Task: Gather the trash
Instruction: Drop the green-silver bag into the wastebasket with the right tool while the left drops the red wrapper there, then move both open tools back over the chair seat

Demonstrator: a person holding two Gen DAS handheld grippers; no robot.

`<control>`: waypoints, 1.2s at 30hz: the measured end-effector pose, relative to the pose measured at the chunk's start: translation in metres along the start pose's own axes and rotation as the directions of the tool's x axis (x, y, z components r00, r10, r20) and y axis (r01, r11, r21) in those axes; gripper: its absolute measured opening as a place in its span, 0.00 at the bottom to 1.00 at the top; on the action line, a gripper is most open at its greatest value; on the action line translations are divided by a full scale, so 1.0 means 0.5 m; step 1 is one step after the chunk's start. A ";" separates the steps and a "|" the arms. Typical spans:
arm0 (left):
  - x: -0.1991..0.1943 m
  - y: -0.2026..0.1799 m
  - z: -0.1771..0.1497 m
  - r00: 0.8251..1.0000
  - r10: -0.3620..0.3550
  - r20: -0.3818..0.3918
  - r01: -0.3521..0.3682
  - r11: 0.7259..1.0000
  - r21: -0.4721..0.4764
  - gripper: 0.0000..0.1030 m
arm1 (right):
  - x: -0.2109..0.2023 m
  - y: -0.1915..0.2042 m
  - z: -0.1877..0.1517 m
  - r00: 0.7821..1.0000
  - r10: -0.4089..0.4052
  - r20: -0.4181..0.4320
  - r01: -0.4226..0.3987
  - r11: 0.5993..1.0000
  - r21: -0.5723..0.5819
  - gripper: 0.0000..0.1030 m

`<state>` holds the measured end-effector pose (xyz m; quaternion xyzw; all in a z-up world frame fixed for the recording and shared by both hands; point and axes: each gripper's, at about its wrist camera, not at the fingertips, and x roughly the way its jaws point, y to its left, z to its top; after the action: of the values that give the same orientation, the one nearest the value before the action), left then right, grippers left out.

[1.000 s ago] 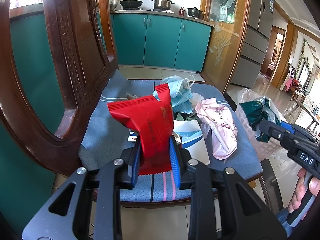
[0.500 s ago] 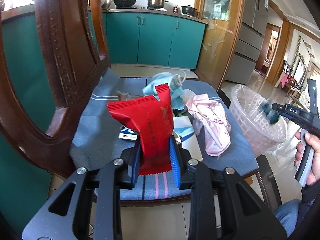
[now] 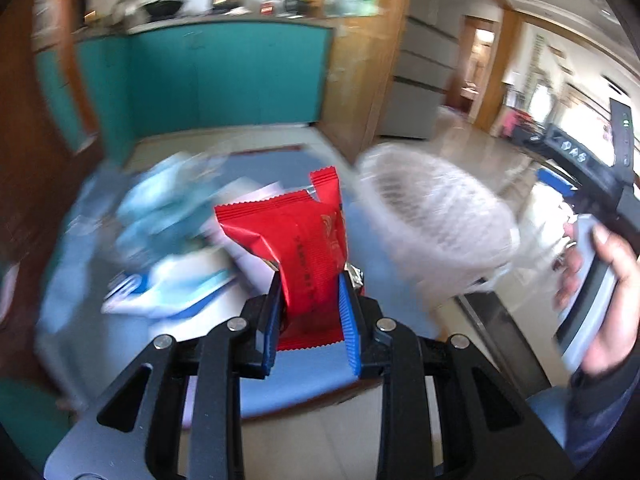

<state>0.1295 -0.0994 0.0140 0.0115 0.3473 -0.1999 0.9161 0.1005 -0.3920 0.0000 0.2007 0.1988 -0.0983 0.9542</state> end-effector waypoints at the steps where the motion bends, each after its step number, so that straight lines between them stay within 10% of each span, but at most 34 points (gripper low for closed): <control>1: 0.017 -0.029 0.017 1.000 -0.022 0.005 0.022 0.999 0.025 0.27 | -0.007 -0.011 0.002 1.000 -0.006 0.009 0.006 1.000 0.020 0.85; 7: 0.162 -0.184 0.130 0.992 -0.124 0.000 0.124 0.990 0.068 0.33 | -0.023 -0.040 0.011 0.999 -0.018 0.046 0.014 0.996 0.085 0.85; 9: 0.209 -0.214 0.147 0.994 -0.108 -0.023 0.110 0.990 0.084 0.81 | -0.025 -0.039 0.012 0.999 -0.018 0.051 0.014 0.997 0.080 0.85; 10: 0.222 -0.214 0.148 0.997 -0.082 -0.006 0.082 0.994 0.076 0.83 | -0.025 -0.036 0.009 0.999 -0.017 0.050 0.013 0.997 0.076 0.85; 19: 0.053 -0.038 0.087 0.996 0.070 0.052 -0.071 0.997 0.012 0.93 | -0.015 0.019 -0.012 1.000 0.026 0.002 -0.026 1.000 -0.008 0.85; 27: -0.088 0.179 -0.046 0.961 0.277 0.011 -0.272 0.951 -0.148 0.96 | -0.021 0.216 -0.113 0.972 0.167 -0.168 -0.208 0.940 -0.269 0.85; 36: -0.090 0.221 -0.087 0.971 0.232 -0.052 -0.238 0.950 -0.200 0.96 | -0.046 0.362 -0.226 0.937 0.199 -0.287 -0.316 0.831 -0.458 0.85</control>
<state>0.1126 0.0251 -0.0034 -0.0387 0.3751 -0.0524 0.9247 0.0897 -0.1788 -0.0229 -0.0168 0.2958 0.1102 0.9487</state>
